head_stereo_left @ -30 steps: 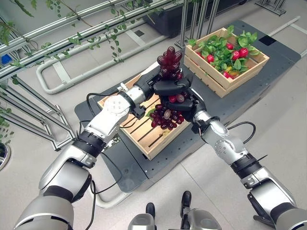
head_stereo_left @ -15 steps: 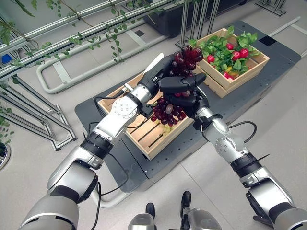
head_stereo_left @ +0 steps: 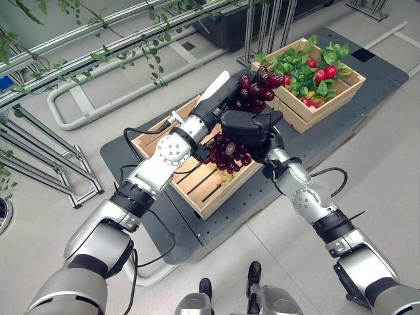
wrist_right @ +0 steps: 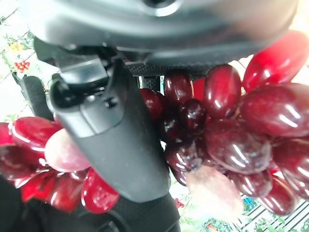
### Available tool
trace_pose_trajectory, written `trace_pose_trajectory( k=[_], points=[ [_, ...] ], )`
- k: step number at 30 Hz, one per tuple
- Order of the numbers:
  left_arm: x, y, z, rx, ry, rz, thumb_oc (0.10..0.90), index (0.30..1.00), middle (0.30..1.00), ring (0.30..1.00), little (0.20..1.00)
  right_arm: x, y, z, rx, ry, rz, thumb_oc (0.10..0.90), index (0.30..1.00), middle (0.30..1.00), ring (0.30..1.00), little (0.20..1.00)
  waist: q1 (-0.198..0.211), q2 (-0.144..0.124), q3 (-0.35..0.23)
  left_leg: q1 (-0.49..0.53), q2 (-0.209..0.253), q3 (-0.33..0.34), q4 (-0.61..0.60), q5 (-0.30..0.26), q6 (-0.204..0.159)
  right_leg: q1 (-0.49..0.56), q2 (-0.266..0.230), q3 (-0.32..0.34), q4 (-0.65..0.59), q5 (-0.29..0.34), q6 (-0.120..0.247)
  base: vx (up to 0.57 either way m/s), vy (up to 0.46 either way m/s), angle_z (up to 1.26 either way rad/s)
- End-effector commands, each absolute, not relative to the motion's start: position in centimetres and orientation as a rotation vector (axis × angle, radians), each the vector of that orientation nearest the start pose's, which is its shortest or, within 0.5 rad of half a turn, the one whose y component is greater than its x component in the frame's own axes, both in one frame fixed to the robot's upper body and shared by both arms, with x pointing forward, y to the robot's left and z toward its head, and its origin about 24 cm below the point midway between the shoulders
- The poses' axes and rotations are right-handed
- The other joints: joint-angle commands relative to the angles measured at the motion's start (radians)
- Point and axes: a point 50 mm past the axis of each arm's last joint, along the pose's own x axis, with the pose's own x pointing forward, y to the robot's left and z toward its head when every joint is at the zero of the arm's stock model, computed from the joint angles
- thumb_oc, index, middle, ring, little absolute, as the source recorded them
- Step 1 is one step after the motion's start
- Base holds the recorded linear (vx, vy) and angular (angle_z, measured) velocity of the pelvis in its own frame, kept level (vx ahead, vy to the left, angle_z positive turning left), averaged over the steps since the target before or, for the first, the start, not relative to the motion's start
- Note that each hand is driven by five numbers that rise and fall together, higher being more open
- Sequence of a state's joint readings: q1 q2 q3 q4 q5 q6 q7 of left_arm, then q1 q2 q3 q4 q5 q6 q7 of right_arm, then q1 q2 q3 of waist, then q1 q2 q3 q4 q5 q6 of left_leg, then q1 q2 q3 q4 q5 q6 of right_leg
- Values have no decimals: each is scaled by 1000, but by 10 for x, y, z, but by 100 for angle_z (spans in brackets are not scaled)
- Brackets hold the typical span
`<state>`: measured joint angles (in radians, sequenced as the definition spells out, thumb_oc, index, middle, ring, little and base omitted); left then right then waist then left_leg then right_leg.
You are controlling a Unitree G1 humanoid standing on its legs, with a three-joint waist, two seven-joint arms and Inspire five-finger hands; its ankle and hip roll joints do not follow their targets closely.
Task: Pick up the fruits from the basket on one side to the basket on the other side
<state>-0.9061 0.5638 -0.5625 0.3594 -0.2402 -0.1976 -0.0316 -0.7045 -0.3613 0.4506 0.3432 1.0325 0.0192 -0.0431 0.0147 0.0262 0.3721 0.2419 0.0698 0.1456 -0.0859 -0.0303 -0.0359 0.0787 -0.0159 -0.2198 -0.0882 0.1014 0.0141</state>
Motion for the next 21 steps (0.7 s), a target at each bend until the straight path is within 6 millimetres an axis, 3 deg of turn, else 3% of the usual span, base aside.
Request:
trace_pose_trajectory(
  k=[1, 11, 21],
  points=[
    [374, 140, 203, 529, -511, -283, 800, 900, 900, 900, 900, 342, -65, 135, 629, -100, 556, 400, 300, 300, 300, 300, -9, -15, -370, -89, -22, -16, -1, -26, 5, 68, -62, 34, 1, -140, 41, 3, 1, -3],
    [365, 154, 234, 400, -720, -68, 800, 900, 900, 900, 900, 341, -69, 113, 666, -21, 530, 400, 300, 300, 300, 300, -17, -12, -371, -87, -17, -11, -1, -26, 0, 67, -57, 40, 1, -143, 37, 1, 1, -3],
    [356, 155, 240, 362, -833, 2, 800, 900, 900, 900, 900, 337, -72, 99, 707, 13, 500, 400, 300, 300, 300, 300, -20, -13, -375, -85, -16, -12, -1, -31, 0, 70, -57, 42, 1, -148, 35, 0, 0, 0]
  ],
)
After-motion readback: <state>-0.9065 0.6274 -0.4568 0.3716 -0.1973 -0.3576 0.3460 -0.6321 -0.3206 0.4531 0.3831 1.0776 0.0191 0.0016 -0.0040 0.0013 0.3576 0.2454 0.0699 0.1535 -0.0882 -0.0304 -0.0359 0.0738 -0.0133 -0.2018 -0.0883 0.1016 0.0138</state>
